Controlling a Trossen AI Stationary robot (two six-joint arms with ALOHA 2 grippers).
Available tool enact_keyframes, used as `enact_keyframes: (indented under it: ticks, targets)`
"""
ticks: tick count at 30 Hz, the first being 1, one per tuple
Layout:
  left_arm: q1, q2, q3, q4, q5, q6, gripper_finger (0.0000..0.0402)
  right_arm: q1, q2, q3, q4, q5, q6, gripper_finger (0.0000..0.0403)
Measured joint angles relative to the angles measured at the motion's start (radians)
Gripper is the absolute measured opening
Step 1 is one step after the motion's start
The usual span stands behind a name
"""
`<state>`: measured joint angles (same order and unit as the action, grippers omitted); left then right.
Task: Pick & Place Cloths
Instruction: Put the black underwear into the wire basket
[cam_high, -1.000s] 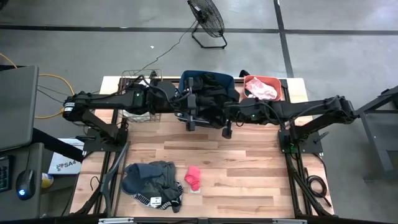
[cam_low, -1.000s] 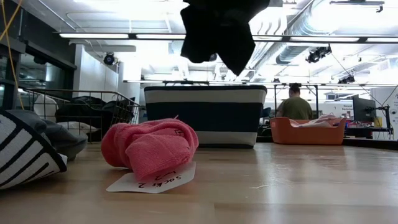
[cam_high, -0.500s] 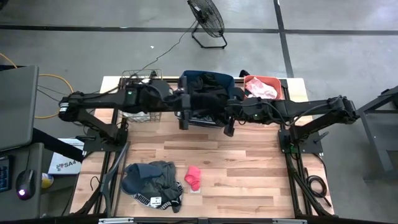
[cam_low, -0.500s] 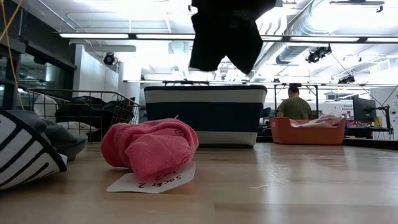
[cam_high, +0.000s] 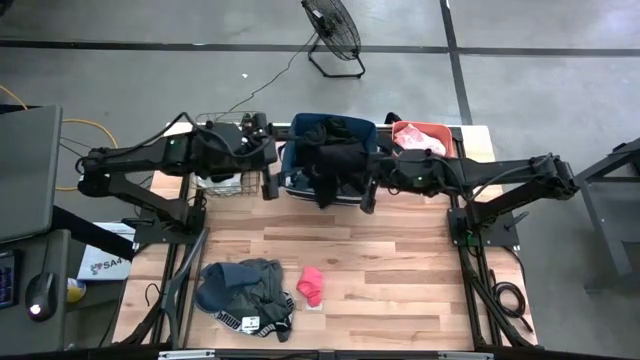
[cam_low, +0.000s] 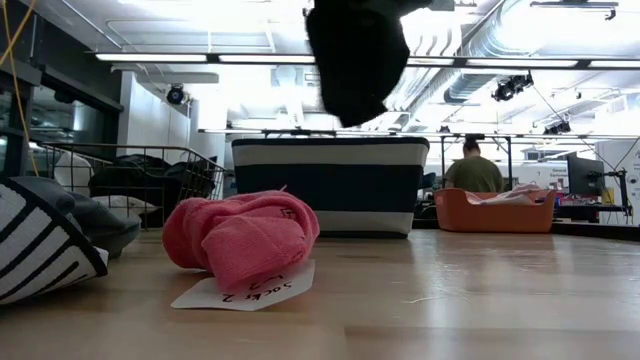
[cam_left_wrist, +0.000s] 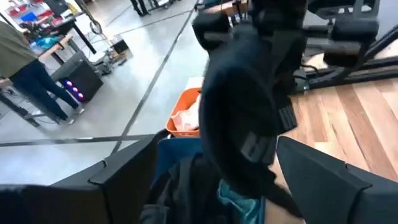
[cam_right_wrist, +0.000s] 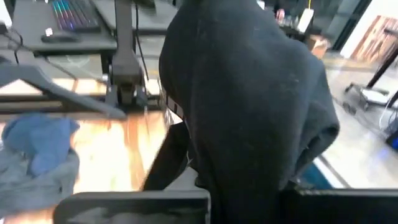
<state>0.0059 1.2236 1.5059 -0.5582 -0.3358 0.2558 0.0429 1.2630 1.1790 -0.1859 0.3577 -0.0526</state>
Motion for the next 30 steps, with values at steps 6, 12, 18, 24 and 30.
enact_keyframes:
  ticks: [6,12,18,24,30]
  targets:
    - [0.0,0.042,0.0,-0.007,0.0,-0.003,0.0308,0.0,0.0,0.0,0.091,-0.007,-0.055,0.0005]
    - [0.0,0.076,-0.001,-0.015,0.001,-0.002,0.0304,0.0,-0.008,0.0,0.2,0.027,-0.092,0.0005]
    - [0.0,0.089,-0.001,-0.015,0.001,-0.018,0.0303,0.0,-0.008,0.0,0.29,0.255,-0.152,0.0005]
    - [0.0,0.097,-0.001,0.04,0.001,-0.028,0.0303,-0.032,-0.008,0.0,0.34,0.372,-0.163,0.0005]
    - [0.0,0.151,0.0,0.113,-0.001,0.014,0.0303,-0.052,-0.007,0.0,0.357,0.224,-0.123,0.0005]
